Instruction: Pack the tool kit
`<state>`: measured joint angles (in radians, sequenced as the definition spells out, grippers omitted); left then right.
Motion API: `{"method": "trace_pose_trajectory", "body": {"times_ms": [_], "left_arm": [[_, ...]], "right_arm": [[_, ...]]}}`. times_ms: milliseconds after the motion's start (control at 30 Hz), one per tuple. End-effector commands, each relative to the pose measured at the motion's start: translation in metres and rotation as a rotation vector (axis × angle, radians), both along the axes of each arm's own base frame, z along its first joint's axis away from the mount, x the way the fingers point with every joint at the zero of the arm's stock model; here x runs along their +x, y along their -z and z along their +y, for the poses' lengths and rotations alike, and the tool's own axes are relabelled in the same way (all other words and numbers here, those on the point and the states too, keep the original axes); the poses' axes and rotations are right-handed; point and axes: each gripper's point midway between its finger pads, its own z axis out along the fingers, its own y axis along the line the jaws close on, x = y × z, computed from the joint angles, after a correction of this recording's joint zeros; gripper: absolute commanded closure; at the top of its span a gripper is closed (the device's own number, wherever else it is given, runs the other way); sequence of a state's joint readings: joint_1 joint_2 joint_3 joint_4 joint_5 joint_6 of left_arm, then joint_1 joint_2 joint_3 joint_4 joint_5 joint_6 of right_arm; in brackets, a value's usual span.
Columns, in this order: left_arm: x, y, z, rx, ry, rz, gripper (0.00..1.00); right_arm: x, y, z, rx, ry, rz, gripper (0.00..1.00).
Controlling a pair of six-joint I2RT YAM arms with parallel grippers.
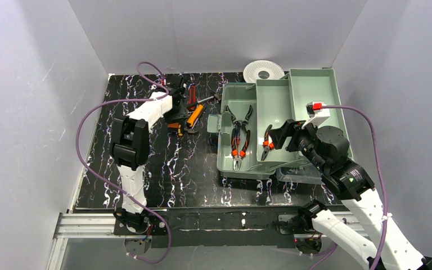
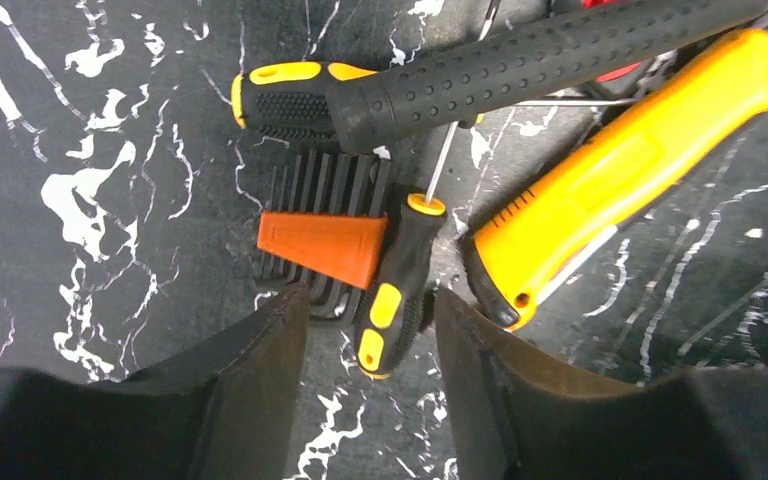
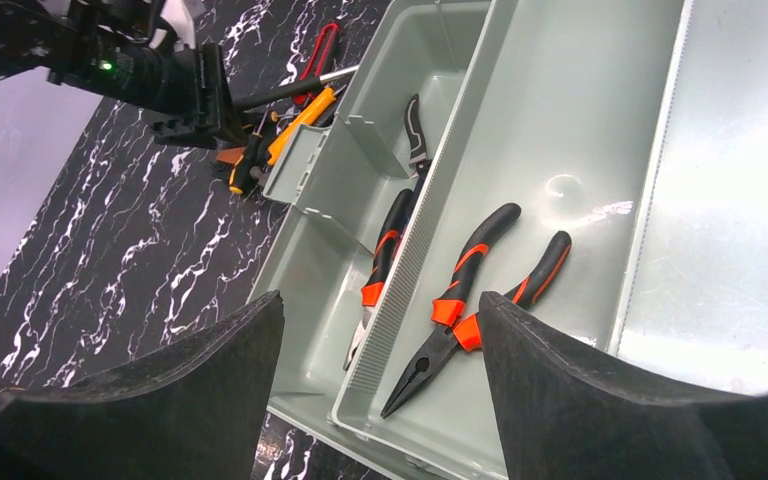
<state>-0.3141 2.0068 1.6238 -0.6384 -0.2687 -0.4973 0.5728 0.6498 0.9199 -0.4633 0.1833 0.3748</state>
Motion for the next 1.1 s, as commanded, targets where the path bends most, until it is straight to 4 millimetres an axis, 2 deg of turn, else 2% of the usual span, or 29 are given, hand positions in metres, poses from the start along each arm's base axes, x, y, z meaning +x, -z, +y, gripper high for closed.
{"method": "trace_pose_trajectory", "body": {"times_ms": [0, 33, 233, 267, 400, 433, 533, 667, 833, 967, 1067], "left_arm": [[-0.009, 0.035, 0.01, 0.015, 0.013, 0.126, 0.57], [-0.009, 0.041, 0.007, 0.002, 0.022, 0.141, 0.6], [-0.009, 0.059, 0.001, -0.058, 0.029, 0.189, 0.63], [-0.009, 0.061, 0.0, -0.071, 0.032, 0.196, 0.66], [-0.012, 0.054, -0.001, -0.087, 0.025, 0.188, 0.96], [-0.013, 0.049, -0.002, -0.092, 0.02, 0.175, 1.0], [-0.015, 0.023, -0.003, -0.125, 0.006, 0.109, 1.0], [-0.022, -0.025, -0.024, -0.277, 0.025, -0.038, 1.0], [-0.041, -0.092, -0.063, -0.512, 0.139, -0.197, 1.0], [-0.061, -0.13, -0.085, -0.636, 0.188, -0.26, 1.0], [-0.076, -0.159, -0.109, -0.774, 0.235, -0.327, 1.0]], "right_arm": [[-0.002, -0.017, 0.0, 0.031, -0.004, -0.043, 0.22], [-0.003, -0.018, 0.0, 0.033, -0.003, -0.044, 0.22], [-0.004, -0.016, 0.001, 0.038, -0.011, -0.033, 0.22], [-0.004, -0.016, 0.002, 0.041, -0.011, -0.032, 0.22], [-0.004, -0.015, 0.002, 0.043, -0.012, -0.027, 0.22], [-0.004, -0.015, 0.003, 0.046, -0.014, -0.025, 0.22], [-0.003, -0.014, 0.006, 0.045, -0.023, -0.018, 0.22], [-0.001, -0.013, 0.018, 0.045, -0.074, 0.006, 0.22], [-0.011, -0.02, 0.06, 0.073, -0.305, 0.054, 0.22], [-0.013, -0.021, 0.09, 0.11, -0.45, 0.105, 0.23], [-0.007, -0.022, 0.111, 0.155, -0.515, 0.164, 0.24]]}}
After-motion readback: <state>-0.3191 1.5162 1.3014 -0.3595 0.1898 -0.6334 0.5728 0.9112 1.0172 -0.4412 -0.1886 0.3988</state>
